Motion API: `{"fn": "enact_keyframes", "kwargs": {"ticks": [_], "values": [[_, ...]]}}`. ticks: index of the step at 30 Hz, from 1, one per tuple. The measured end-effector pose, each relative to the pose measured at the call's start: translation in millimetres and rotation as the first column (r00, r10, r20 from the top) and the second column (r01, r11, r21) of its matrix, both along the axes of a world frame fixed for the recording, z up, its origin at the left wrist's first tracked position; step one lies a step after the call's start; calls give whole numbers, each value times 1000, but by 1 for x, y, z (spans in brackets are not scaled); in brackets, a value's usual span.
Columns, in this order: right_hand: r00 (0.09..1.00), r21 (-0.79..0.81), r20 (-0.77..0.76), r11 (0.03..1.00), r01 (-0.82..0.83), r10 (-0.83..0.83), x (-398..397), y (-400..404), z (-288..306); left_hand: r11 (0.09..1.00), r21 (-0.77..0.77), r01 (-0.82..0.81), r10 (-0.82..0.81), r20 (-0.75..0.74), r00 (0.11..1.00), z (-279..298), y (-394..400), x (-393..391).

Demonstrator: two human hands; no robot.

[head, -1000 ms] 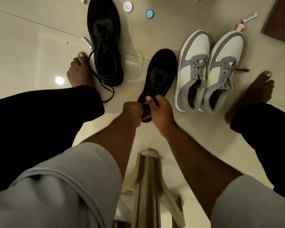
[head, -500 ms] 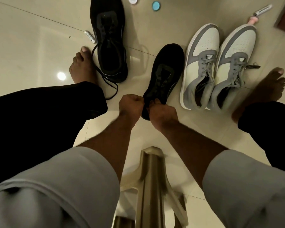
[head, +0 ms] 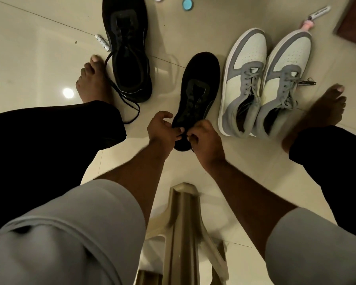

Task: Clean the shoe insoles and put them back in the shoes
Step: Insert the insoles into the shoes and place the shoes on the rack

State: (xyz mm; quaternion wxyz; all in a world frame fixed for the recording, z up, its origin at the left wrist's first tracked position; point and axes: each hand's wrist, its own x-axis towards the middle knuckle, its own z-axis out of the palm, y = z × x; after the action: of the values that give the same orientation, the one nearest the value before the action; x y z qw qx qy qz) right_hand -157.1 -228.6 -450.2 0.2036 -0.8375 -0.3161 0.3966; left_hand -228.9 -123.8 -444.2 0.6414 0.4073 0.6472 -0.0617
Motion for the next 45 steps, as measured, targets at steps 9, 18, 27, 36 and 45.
{"fn": "enact_keyframes", "kwargs": {"ticks": [9, 18, 27, 36, 45], "values": [[937, 8, -70, 939, 345, -343, 6, 6, -6, 996, 89, -18, 26, -83, 996, -3, -12, -1], [978, -213, 98, 956, 200, -183, 11, 24, -34, 604, 164, 780, -679, -407, 611, -12, 4, 1], [723, -110, -457, 839, 532, -518, 27, -21, -20, 595, 78, 800, -744, -324, 585, -36, 13, 6], [700, -317, -473, 844, 432, -535, 8, -20, 1, 834, -21, 551, -552, -16, 834, -36, 10, -16], [633, -217, -474, 778, 590, -612, 6, -19, 0, 845, 371, 384, -388, -68, 919, -16, -14, 2]]}}
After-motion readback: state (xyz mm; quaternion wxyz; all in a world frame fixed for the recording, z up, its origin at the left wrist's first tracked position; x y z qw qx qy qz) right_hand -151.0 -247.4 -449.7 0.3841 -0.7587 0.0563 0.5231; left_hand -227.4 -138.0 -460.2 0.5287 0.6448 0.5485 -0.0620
